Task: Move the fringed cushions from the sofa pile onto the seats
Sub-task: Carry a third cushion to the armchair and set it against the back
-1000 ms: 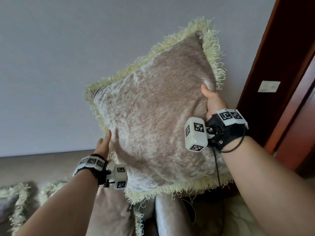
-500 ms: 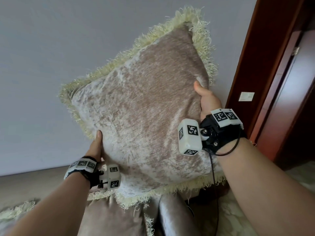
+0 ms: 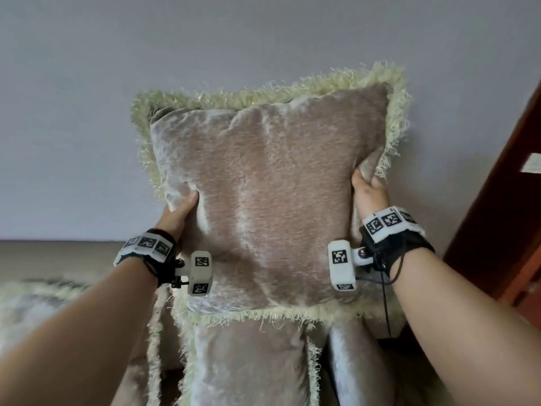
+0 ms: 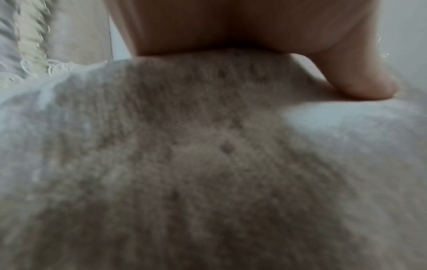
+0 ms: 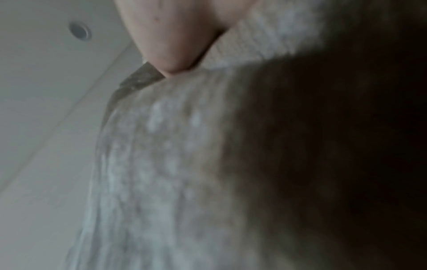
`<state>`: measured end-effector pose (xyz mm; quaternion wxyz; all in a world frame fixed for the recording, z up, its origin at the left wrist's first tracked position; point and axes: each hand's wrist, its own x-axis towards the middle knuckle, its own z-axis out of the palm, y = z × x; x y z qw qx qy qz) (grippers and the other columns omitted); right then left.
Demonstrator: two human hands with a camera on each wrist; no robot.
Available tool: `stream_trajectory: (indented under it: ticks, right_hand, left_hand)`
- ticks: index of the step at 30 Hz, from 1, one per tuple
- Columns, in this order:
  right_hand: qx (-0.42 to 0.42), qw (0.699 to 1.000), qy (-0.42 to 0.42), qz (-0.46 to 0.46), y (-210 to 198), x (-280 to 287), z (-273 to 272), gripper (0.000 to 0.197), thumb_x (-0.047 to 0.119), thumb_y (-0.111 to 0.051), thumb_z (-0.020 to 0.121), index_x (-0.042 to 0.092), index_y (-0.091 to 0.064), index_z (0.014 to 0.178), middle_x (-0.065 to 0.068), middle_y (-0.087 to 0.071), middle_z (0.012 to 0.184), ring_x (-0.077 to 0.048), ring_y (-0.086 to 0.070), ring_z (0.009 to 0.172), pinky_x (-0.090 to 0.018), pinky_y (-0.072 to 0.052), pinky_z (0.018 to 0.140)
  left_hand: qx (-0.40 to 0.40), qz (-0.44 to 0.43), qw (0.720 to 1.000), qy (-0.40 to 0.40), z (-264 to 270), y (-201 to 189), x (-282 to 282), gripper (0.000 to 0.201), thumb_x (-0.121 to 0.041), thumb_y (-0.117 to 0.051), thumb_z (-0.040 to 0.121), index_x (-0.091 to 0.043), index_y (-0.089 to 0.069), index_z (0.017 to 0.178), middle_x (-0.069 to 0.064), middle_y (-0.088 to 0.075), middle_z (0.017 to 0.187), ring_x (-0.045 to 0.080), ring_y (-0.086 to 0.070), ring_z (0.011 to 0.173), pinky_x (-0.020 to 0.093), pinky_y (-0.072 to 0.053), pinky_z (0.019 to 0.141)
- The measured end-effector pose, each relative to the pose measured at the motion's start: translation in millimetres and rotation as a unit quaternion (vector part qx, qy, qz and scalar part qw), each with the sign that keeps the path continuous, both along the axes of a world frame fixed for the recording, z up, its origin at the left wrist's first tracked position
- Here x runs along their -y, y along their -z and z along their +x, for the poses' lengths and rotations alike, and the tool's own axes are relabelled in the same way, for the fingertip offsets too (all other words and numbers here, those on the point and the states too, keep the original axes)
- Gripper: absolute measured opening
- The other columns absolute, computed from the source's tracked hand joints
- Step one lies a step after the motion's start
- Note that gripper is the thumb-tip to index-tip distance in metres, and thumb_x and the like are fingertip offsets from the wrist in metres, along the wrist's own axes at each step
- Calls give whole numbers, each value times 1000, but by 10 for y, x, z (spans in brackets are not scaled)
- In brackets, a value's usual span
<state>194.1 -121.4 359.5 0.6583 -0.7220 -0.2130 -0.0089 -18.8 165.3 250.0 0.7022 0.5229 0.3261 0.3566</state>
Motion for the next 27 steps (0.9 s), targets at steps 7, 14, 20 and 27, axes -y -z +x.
stream_trajectory:
  ticks: [7, 14, 20, 27]
  right_hand:
    - [-146, 969, -199, -19, 443, -524, 22, 109, 98, -43, 58, 27, -48, 141, 2, -56, 137, -21, -55, 121, -39, -39, 107]
    - [-141, 956, -258, -11, 964, -1099, -108, 100, 97, -58, 46, 44, -53, 131, 15, -60, 129, -12, -56, 119, -42, -38, 107]
    - [-102, 944, -313, -9, 887, -1284, -857, 99, 96, -60, 45, 38, -60, 125, 14, -65, 121, -14, -61, 112, -39, -41, 104]
    - [-34, 929, -370, 6, 554, -1370, -2054, 99, 98, -55, 47, 29, -64, 118, 9, -68, 116, -18, -62, 110, -42, -41, 105]
  left_hand:
    - [-16, 83, 982, -171, -627, -202, 441, 45, -37, -75, 93, -18, -57, 130, 12, -68, 120, 32, -65, 113, 56, -48, 111]
    - [-43, 102, 947, -301, -1298, -308, 966, 64, -59, -82, 72, -20, -63, 119, 4, -72, 101, 34, -70, 107, 43, -60, 91]
    - [-77, 86, 909, -401, -2085, -366, 1191, 116, -86, -75, 59, -11, -51, 145, 14, -67, 131, 35, -66, 118, 43, -56, 102]
    - [-48, 82, 873, -479, -3273, -366, 1351, 116, -89, -74, 56, -19, -55, 146, 7, -70, 129, 27, -70, 112, 39, -55, 100]
